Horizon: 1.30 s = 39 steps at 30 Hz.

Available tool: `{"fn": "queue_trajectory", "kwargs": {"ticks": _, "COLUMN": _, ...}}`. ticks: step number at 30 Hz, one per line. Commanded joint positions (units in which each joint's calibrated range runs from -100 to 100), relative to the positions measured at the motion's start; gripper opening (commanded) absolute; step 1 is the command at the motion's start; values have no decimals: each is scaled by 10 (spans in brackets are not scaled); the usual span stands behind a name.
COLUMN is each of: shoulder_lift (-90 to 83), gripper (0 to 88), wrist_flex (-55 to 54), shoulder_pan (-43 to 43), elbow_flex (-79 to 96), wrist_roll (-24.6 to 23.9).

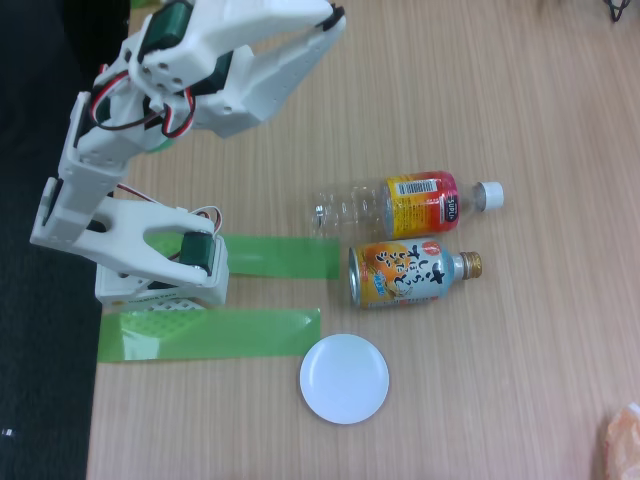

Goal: Pick up the plastic bottle and stand it up on the white place

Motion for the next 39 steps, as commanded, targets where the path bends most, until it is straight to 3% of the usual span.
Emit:
{"fn": "queue_trajectory", "kwargs": {"ticks": 1, "shoulder_lift": 5, "gripper": 17, "wrist_flex": 1, "shoulder_pan": -2, "elbow_flex": -17, "wrist_roll": 1}}
{"fn": "queue_trajectory", "kwargs": {"ticks": 39, "shoulder_lift": 12, "gripper": 17, "wrist_flex": 11, "shoulder_pan": -3, "elbow_flex": -9, "wrist_roll": 1}}
